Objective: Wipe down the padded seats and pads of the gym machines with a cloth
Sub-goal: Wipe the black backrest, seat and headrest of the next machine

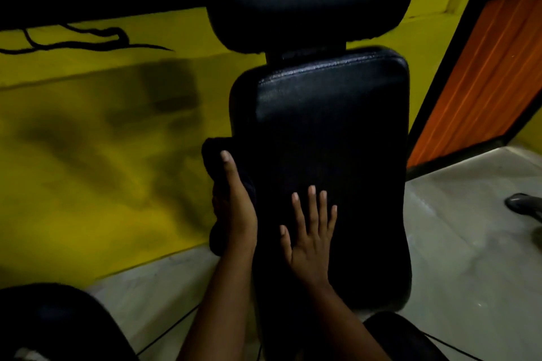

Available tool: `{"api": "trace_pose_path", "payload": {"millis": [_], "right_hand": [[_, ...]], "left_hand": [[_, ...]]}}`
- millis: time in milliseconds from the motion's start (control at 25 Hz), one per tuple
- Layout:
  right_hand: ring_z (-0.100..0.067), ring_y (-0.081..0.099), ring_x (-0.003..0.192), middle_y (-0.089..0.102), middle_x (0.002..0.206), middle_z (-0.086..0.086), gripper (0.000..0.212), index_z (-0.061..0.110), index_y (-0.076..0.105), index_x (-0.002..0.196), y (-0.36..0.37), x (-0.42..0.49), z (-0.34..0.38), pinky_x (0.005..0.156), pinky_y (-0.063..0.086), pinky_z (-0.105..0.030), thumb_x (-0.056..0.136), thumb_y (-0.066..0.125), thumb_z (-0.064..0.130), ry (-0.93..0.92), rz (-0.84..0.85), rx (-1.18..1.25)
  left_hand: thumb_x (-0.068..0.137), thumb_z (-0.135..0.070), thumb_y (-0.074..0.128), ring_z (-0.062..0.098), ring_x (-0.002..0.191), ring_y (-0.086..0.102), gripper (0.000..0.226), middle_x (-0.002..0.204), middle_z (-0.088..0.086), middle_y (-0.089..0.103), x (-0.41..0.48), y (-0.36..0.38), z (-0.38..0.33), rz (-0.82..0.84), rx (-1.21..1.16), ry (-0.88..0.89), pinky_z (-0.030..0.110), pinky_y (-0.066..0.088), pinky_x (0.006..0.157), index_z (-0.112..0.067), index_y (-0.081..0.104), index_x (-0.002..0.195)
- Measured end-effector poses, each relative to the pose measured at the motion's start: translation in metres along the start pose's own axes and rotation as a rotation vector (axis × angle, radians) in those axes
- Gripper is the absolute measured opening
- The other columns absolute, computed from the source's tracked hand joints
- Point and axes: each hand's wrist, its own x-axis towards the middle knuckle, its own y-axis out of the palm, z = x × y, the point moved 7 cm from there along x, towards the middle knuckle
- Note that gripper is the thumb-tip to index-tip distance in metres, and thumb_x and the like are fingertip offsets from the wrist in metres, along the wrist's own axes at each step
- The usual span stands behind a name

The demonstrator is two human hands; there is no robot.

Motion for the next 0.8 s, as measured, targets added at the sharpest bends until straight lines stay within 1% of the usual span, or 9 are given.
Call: {"api": "trace_pose_path", "payload": {"millis": [80,160,280,400,480,560,640,720,800], "right_hand": [[-0.018,-0.004,0.146,-0.009,0.158,0.004,0.055,0.029,-0.001,0.15,0.011,-0.01,-0.007,0.117,0.0,-0.044,0.1,0.014,0.046,0.012,-0.021,-0.022],[-0.017,-0.004,0.146,-0.009,0.158,0.005,0.055,0.028,0.0,0.15,0.017,-0.005,-0.008,0.117,0.0,-0.044,0.099,0.011,0.046,0.017,-0.062,-0.017],[-0.016,-0.002,0.146,-0.008,0.158,0.007,0.055,0.029,0.002,0.15,0.02,-0.01,-0.009,0.117,0.0,-0.044,0.098,0.009,0.046,0.009,-0.121,0.029],[-0.015,-0.003,0.146,-0.01,0.158,0.01,0.055,0.031,0.0,0.149,0.018,-0.008,-0.009,0.117,0.0,-0.044,0.097,0.009,0.047,0.015,-0.123,0.038],[-0.014,-0.005,0.146,-0.013,0.157,0.011,0.055,0.032,-0.003,0.149,0.014,-0.005,-0.007,0.117,0.0,-0.044,0.097,0.009,0.047,0.022,-0.099,0.027],[-0.014,-0.005,0.145,-0.014,0.157,0.011,0.056,0.032,-0.003,0.149,0.014,-0.019,-0.008,0.118,0.0,-0.044,0.098,0.012,0.048,0.042,-0.056,0.026],[-0.015,-0.005,0.146,-0.013,0.157,0.009,0.056,0.031,-0.003,0.149,0.023,-0.064,-0.013,0.117,0.0,-0.045,0.099,0.015,0.048,0.068,0.032,0.033],[-0.016,-0.005,0.146,-0.011,0.158,0.008,0.055,0.03,-0.002,0.149,0.032,-0.116,-0.02,0.117,0.0,-0.045,0.1,0.015,0.047,0.086,0.085,0.027],[-0.016,-0.005,0.146,-0.009,0.158,0.009,0.054,0.03,-0.001,0.15,0.042,-0.14,-0.028,0.117,-0.001,-0.045,0.1,0.013,0.045,0.121,0.092,0.047]], "left_hand": [[0.07,-0.075,0.031,0.022,0.118,0.051,0.082,0.13,0.002,0.056,-0.001,-0.004,0.024,-0.017,-0.006,-0.018,0.043,0.041,0.103,-0.024,0.051,0.132],[0.073,-0.08,0.031,0.018,0.117,0.051,0.083,0.128,-0.003,0.055,-0.004,-0.017,0.07,-0.038,0.015,-0.076,0.041,0.039,0.104,-0.025,0.049,0.134],[0.065,-0.088,0.037,0.02,0.121,0.05,0.095,0.133,-0.001,0.053,-0.012,-0.04,0.143,-0.043,-0.022,-0.163,0.042,0.037,0.107,-0.025,0.048,0.135],[0.064,-0.087,0.042,0.022,0.129,0.047,0.097,0.141,0.0,0.05,-0.013,-0.049,0.189,0.03,-0.047,-0.274,0.047,0.033,0.111,-0.025,0.045,0.138],[0.079,-0.075,0.041,0.023,0.131,0.044,0.078,0.141,0.001,0.049,-0.011,-0.05,0.197,0.1,-0.145,-0.344,0.048,0.031,0.112,-0.026,0.044,0.139],[0.084,-0.069,0.038,0.024,0.13,0.047,0.072,0.139,0.003,0.051,-0.007,-0.044,0.188,0.187,-0.236,-0.367,0.047,0.033,0.11,-0.024,0.043,0.14],[0.075,-0.08,0.041,0.021,0.129,0.047,0.086,0.141,0.001,0.05,-0.001,-0.038,0.172,0.235,-0.209,-0.312,0.046,0.034,0.11,-0.025,0.041,0.142],[0.061,-0.087,0.04,0.018,0.132,0.043,0.1,0.144,-0.003,0.045,0.0,-0.039,0.167,0.224,-0.148,-0.235,0.044,0.032,0.111,-0.03,0.036,0.143],[0.058,-0.089,0.04,0.018,0.134,0.04,0.103,0.147,-0.004,0.042,-0.005,-0.044,0.183,0.215,-0.109,-0.241,0.045,0.03,0.112,-0.032,0.032,0.145]]}}
